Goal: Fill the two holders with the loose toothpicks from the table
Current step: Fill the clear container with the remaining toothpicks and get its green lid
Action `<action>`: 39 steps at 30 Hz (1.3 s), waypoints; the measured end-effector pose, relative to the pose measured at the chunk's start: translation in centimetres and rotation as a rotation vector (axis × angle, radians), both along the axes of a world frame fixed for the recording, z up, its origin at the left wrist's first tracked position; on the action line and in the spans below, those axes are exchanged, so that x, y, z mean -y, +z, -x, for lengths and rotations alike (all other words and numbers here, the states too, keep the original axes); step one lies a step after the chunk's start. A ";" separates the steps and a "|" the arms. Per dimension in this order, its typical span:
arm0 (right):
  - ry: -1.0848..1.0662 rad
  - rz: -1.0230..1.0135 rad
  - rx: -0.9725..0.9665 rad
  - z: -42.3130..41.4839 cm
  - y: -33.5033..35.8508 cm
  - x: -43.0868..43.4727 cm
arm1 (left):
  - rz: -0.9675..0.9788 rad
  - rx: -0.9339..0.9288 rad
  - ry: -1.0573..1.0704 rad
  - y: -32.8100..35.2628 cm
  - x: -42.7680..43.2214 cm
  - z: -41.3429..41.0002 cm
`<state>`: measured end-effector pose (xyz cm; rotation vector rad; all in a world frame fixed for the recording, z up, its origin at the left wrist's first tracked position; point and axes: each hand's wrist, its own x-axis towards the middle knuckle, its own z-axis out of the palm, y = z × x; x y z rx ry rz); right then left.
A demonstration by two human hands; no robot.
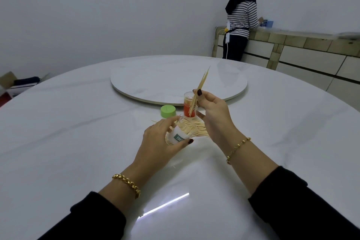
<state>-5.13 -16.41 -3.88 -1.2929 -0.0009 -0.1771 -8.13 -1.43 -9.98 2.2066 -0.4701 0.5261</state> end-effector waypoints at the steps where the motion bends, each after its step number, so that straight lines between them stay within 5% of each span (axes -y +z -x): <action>1: -0.005 -0.004 -0.002 0.0 -0.1 -0.1 | 0.012 0.000 0.000 0.1 0.0 0.0; 9: 0.073 -0.070 -0.022 0.9 -1.7 -1.7 | 0.140 0.007 0.020 0.6 -0.2 0.3; 32: 0.077 0.379 0.273 1.0 -2.7 -1.0 | 0.138 0.042 0.076 0.4 -0.9 -0.3; 39: 0.110 0.911 0.456 0.4 -5.1 -1.6 | 0.136 0.055 0.087 0.2 -1.2 -0.6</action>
